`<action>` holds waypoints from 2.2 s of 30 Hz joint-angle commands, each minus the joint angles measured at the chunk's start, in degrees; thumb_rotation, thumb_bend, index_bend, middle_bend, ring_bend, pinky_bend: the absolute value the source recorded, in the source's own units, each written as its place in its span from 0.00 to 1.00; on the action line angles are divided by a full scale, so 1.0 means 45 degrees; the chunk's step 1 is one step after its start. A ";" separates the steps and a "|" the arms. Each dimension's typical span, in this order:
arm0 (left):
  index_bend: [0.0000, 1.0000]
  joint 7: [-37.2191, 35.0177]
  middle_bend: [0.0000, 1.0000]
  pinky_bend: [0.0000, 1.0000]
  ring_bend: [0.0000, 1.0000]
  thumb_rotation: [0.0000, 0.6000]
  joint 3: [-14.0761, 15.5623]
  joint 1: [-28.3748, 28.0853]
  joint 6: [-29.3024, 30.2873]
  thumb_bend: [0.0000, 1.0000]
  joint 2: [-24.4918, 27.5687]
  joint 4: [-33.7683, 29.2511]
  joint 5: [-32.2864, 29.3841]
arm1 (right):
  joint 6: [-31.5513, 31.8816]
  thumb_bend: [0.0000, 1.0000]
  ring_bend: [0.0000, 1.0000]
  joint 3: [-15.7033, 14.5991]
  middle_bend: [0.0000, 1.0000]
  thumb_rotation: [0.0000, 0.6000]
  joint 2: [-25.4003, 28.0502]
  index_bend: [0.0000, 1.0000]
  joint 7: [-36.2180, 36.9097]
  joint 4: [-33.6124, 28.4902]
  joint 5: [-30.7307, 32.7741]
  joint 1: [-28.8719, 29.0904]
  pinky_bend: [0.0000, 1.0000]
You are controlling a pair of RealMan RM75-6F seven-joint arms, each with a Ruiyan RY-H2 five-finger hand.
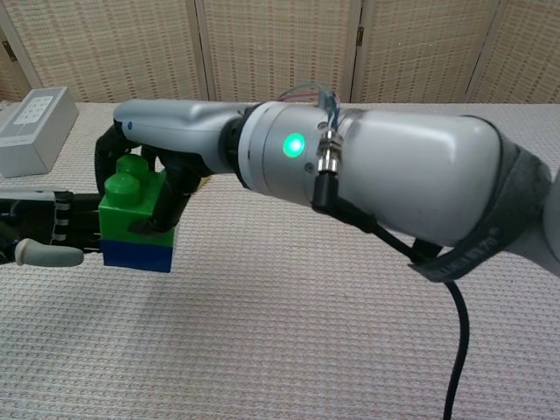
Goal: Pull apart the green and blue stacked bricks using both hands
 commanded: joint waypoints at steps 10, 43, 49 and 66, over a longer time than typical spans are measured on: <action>0.19 0.1488 0.16 0.01 0.00 1.00 -0.0376 -0.0121 -0.0761 0.34 -0.0067 -0.0824 -0.0933 | 0.0010 0.43 0.83 0.0159 0.72 1.00 -0.0479 0.92 0.0216 0.0414 -0.0190 0.0025 0.90; 0.67 0.3323 0.38 0.02 0.06 1.00 -0.1152 0.0311 -0.1574 0.36 -0.0133 -0.1556 -0.2397 | 0.0203 0.43 0.84 0.0232 0.72 1.00 -0.0528 0.93 0.0089 0.0299 -0.0372 -0.0202 0.90; 0.67 0.3414 0.38 0.02 0.06 1.00 -0.1249 0.0339 -0.1818 0.36 -0.0140 -0.1583 -0.2480 | 0.0350 0.43 0.84 0.0383 0.72 1.00 -0.0432 0.93 0.0181 0.0101 -0.0532 -0.0283 0.90; 0.68 0.3407 0.38 0.02 0.06 1.00 -0.1517 0.0496 -0.2008 0.36 -0.0184 -0.1486 -0.2561 | 0.0299 0.43 0.84 0.0454 0.72 1.00 -0.0173 0.93 0.0476 -0.0050 -0.0750 -0.0457 0.90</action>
